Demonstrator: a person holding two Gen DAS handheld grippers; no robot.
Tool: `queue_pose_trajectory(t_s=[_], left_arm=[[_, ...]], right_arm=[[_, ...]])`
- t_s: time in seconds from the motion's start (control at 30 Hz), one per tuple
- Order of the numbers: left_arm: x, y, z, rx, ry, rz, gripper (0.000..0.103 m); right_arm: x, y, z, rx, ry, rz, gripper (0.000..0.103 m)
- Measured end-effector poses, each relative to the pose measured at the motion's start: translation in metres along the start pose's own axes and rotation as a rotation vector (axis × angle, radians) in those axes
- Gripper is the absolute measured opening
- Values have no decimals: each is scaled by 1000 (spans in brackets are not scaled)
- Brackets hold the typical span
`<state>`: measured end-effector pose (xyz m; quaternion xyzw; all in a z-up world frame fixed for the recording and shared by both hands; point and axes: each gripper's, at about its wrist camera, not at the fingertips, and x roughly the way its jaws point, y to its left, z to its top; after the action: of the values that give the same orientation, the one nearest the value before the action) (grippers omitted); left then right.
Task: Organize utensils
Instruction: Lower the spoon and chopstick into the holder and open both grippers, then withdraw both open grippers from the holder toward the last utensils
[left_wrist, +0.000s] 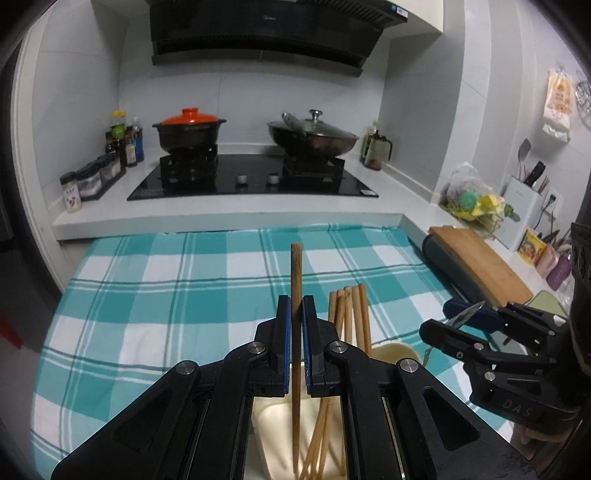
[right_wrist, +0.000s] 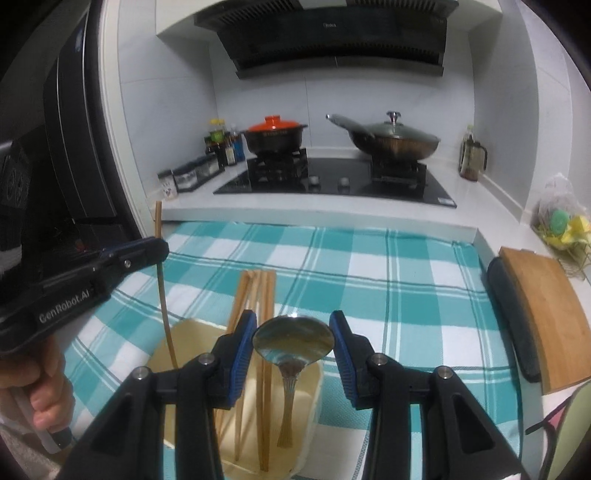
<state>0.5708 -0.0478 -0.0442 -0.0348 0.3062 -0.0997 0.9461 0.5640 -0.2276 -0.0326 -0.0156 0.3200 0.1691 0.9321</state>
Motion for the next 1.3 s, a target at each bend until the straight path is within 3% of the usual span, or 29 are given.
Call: queue_pose_trajectory(t_s=[0.17,0.2,0.23,0.3,0.5,0.63,0.77,0.9,1.1,1.3], left_arm=[[23,-3,-9,31,55,35,7],[27,-2,-10,27,68,43,14],[29,0,-10,20,82,52,29],[25,6,-8,-2,84,70,46],[-44,17,-5,5,38,110,73],[-106,20,-49,-8,46,97,86],[-144,14,-112,-19,89,117,87],[-162,2,-164,-17,112,172,87],[-168,-13,-205,-13,154,157,87],[-170,-29,-225,37,180,148,87]], right_arm=[[20,-4,-5,17,47,-8,42],[23,-6,-5,24,48,-12,42],[25,-7,-4,30,46,-17,43],[29,-9,2,50,53,-22,52],[-20,-9,29,88,-26,-9,53],[-78,2,21,60,-75,10,60],[-123,15,-22,25,-70,32,62],[-148,30,-90,-4,-40,14,62],[-157,34,-180,98,51,23,62],[-159,32,-235,145,91,-18,62]])
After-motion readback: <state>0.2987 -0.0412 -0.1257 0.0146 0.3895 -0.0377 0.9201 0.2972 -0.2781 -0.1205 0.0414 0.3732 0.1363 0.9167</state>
